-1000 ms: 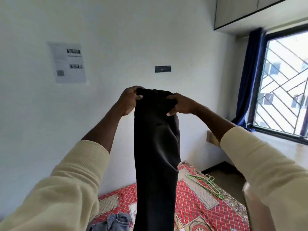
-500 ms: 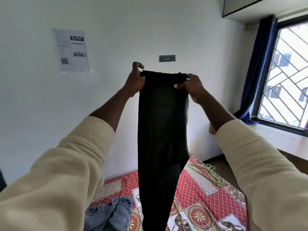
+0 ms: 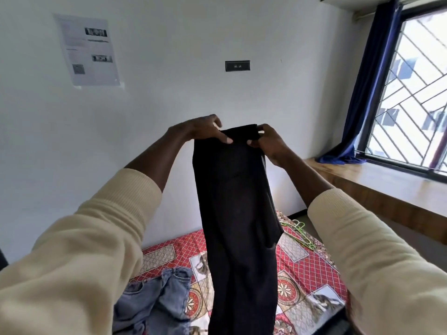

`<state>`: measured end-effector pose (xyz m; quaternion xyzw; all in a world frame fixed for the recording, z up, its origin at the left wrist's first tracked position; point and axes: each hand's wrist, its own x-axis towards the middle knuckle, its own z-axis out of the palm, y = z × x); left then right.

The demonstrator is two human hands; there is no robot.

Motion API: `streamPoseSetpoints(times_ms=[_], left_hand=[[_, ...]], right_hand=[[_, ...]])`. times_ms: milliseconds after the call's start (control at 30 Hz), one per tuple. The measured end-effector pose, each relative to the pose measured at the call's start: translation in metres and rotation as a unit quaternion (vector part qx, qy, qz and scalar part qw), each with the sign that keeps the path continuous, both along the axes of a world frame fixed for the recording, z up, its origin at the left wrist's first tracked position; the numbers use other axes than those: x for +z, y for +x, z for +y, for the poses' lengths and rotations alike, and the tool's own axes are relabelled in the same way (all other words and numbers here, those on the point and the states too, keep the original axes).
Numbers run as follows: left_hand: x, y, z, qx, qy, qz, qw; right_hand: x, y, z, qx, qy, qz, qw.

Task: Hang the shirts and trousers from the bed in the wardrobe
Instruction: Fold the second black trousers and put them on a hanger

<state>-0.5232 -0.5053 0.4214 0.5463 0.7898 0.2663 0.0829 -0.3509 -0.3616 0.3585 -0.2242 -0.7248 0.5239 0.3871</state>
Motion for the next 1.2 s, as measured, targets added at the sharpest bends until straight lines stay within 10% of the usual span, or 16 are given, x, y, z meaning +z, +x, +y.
streamPoseSetpoints(times_ms=[200,367,633,833,1200], left_hand=[[0.01,0.028,0.011,-0.032,-0.087,0.08,0.992],[0.006,0.022,0.017,-0.009,0.008,0.084,0.996],[0.021,0.01,0.008,-0.005,0.109,0.0,0.994],[0.012,-0.007,-0.011,-0.06,0.104,-0.092,0.989],[0.006,-0.049,-0.056,-0.052,0.106,-0.161,0.98]], right_hand=[[0.0,-0.007,-0.02,0.046,0.012,0.005,0.999],[-0.045,0.014,-0.012,-0.154,0.031,-0.021,0.987],[-0.19,0.049,-0.034,-0.056,-0.355,-0.188,0.914],[-0.202,0.022,-0.041,-0.021,-0.382,0.009,0.924],[-0.185,-0.01,-0.031,0.033,-0.391,-0.011,0.92]])
